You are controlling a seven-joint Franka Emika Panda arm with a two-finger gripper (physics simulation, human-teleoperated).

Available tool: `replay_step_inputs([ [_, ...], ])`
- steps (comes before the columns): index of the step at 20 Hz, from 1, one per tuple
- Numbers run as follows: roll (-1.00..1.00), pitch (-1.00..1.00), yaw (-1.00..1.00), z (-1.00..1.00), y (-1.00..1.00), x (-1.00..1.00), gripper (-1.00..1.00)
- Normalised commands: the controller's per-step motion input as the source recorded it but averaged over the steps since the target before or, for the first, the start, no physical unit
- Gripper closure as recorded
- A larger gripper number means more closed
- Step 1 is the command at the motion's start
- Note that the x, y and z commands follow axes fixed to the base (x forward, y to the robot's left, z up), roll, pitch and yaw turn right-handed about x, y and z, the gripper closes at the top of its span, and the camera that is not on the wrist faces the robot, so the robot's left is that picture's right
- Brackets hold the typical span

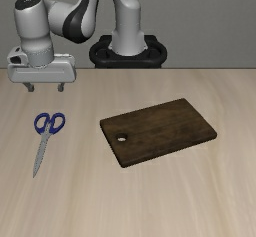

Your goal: Pick up the scissors and place it on the cutting board

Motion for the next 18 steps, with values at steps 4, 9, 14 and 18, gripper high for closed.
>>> replay_step_inputs([
  [4,0.0,0.0,0.0,-1.0,0.0,0.0,-1.0],
  [9,0.0,0.0,0.0,-1.0,0.0,0.0,-1.0],
  [14,0.0,0.0,0.0,-0.8,0.0,0.0,1.0],
  [18,0.0,0.0,0.0,0.0,0.0,0.0,1.0],
])
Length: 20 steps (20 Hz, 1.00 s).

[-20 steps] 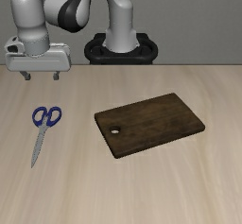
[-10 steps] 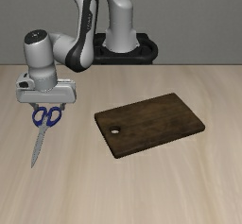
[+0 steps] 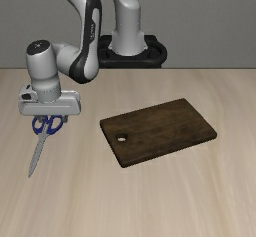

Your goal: Pick up the scissors and place it on the cutting board

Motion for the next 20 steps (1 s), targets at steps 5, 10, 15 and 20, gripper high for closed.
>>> replay_step_inputs([
  [5,0.0,0.0,0.0,0.0,0.0,0.0,1.0],
  [10,0.0,0.0,0.0,0.4,0.0,0.0,1.0],
  [15,0.0,0.0,0.0,1.0,0.0,0.0,1.0],
  [20,0.0,0.0,0.0,0.4,0.6,0.0,1.0],
])
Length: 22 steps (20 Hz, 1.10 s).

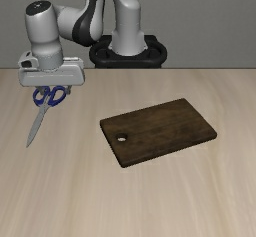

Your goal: Pick up the scissors and place it on the cutting board

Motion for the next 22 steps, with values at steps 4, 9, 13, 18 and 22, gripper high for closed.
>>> replay_step_inputs([
  [4,0.0,0.0,0.0,0.0,1.0,0.0,1.0],
  [9,0.0,0.0,0.0,0.0,1.0,0.0,1.0],
  [13,0.0,0.0,0.0,0.0,1.0,0.0,1.0],
  [18,0.0,0.0,0.0,0.0,1.0,0.0,1.0],
  [22,0.0,0.0,0.0,0.0,1.0,0.0,1.0],
])
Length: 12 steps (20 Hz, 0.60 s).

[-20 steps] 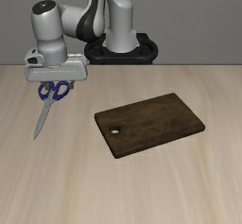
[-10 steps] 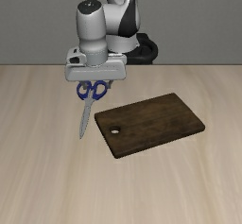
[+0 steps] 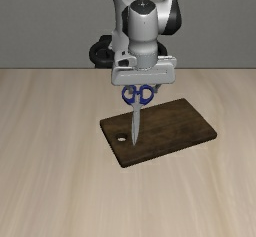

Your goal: Pick up the scissors and place it on the cutting board

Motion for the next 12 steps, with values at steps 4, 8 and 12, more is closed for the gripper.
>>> replay_step_inputs([
  [4,0.0,0.0,0.0,0.0,0.75,0.0,-1.0],
  [8,0.0,0.0,0.0,0.0,0.0,0.0,-1.0],
  [12,0.0,0.0,0.0,0.0,0.0,0.0,-1.0],
])
